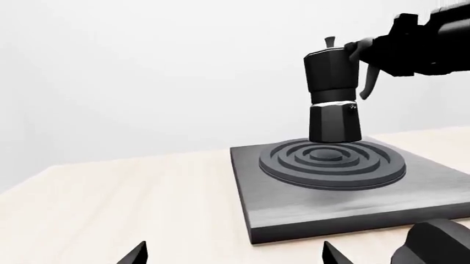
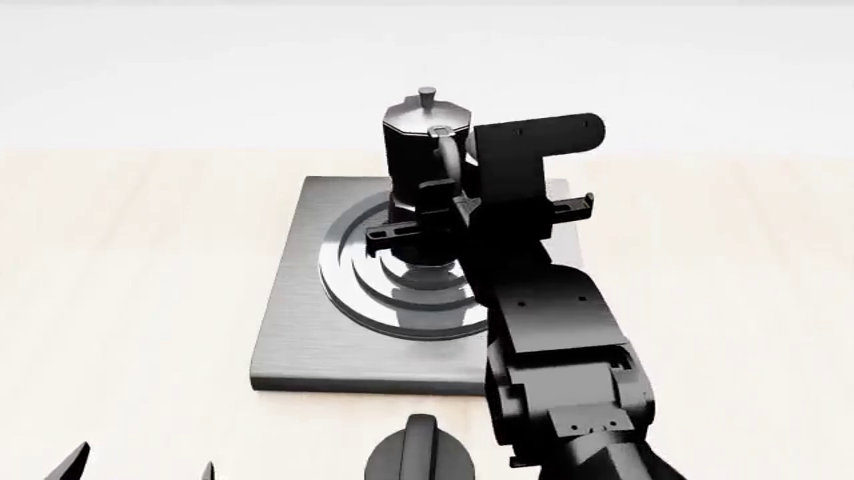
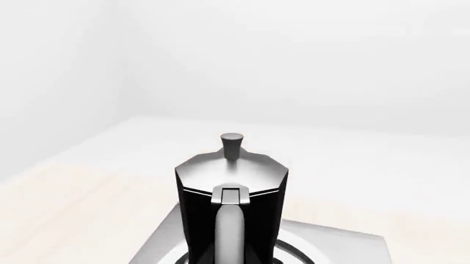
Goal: Put the moka pot on the stove.
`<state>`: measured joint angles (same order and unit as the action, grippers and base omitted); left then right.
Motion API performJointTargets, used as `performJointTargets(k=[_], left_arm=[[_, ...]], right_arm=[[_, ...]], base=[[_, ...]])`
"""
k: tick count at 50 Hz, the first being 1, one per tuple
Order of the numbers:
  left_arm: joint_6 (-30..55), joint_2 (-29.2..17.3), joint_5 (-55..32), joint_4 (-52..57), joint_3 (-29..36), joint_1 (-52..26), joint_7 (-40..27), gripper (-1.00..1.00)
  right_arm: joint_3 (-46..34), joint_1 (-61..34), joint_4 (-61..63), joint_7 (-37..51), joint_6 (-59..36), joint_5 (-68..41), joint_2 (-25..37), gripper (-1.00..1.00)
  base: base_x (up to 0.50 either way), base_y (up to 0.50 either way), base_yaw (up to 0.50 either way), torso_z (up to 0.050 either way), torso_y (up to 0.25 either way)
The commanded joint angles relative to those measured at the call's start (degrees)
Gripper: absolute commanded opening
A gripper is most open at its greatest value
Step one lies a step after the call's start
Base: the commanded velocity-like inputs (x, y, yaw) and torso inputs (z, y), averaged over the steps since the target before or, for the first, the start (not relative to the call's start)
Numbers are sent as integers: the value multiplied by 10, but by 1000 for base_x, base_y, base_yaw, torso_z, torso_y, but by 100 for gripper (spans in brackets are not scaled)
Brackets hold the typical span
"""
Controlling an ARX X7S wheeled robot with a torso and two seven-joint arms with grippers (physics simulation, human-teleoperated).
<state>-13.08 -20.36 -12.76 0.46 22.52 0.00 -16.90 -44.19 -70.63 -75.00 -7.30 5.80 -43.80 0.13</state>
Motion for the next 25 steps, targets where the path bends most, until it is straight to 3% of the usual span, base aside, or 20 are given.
performJointTargets(k=[1, 8, 25], left_arm=[[0, -1, -1, 1, 0, 0, -3, 100], [1, -3, -3, 5, 1, 1, -2, 100], [-2, -2, -3, -1, 4, -2, -1, 100]], right_arm=[[-43, 2, 0, 6, 6, -52, -1, -100], [-54, 4, 0, 8, 7, -61, -1, -100], [3, 14, 0, 3, -2, -9, -1, -100]], base=[[0, 0, 0, 0, 0], [0, 0, 0, 0, 0], [0, 0, 0, 0, 1]])
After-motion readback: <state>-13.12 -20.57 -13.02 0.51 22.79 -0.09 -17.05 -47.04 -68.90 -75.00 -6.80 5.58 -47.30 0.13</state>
